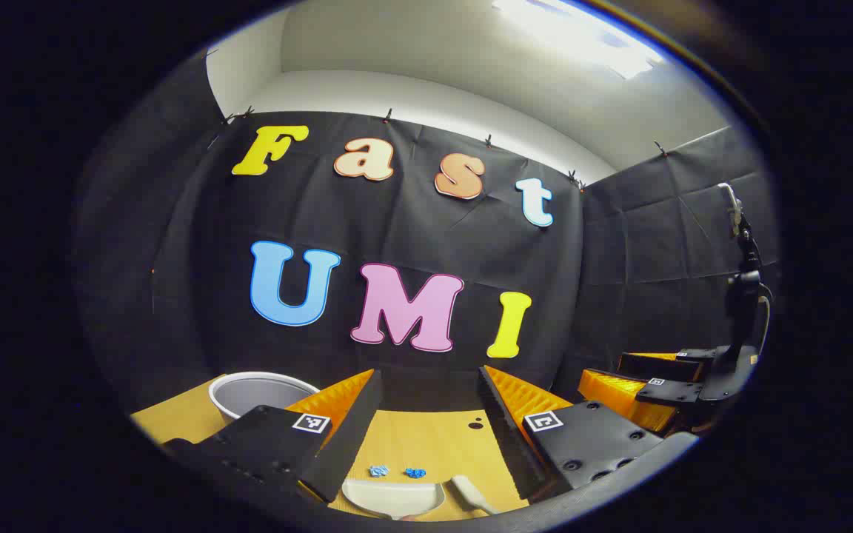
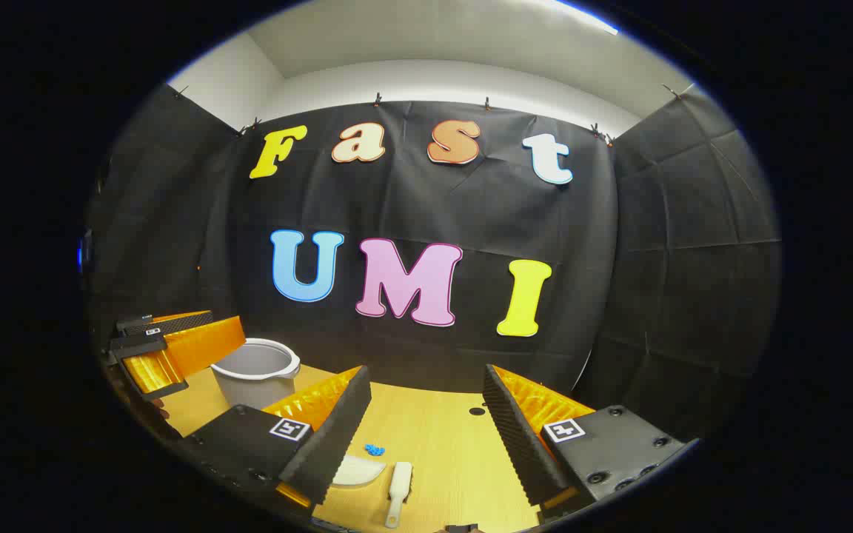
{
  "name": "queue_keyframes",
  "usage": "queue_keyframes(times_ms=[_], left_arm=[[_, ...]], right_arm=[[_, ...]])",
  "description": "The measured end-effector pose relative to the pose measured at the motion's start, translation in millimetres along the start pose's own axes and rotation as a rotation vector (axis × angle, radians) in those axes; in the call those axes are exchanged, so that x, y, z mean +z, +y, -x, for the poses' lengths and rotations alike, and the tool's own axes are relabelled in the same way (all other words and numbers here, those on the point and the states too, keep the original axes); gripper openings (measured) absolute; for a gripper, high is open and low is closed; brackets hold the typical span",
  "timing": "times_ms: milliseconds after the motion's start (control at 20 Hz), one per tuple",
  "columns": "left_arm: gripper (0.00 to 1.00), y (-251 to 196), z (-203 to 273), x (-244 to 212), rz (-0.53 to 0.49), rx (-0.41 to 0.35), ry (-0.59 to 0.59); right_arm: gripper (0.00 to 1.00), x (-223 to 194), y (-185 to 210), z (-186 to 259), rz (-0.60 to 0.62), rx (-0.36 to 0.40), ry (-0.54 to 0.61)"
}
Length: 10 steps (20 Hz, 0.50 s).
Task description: Pick up the small broom and dustpan from the desktop, sweep the trash into the dustpan with the broom, and then empty the trash into the garbage bin.
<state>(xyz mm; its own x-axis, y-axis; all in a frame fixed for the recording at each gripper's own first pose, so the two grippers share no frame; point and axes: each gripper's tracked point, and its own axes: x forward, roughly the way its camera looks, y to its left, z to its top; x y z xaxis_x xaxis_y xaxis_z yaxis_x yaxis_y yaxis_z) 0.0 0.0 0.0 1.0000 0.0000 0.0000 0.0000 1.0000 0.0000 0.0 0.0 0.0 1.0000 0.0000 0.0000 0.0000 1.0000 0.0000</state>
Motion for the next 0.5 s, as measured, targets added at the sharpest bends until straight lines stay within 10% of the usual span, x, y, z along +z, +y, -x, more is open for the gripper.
queue_keyframes(times_ms=[500], left_arm=[[0.77,14.3,14.8,8.1,-0.011,0.026,-0.034]], right_arm=[[0.98,2.5,18.6,6.7,0.014,0.013,-0.017]])
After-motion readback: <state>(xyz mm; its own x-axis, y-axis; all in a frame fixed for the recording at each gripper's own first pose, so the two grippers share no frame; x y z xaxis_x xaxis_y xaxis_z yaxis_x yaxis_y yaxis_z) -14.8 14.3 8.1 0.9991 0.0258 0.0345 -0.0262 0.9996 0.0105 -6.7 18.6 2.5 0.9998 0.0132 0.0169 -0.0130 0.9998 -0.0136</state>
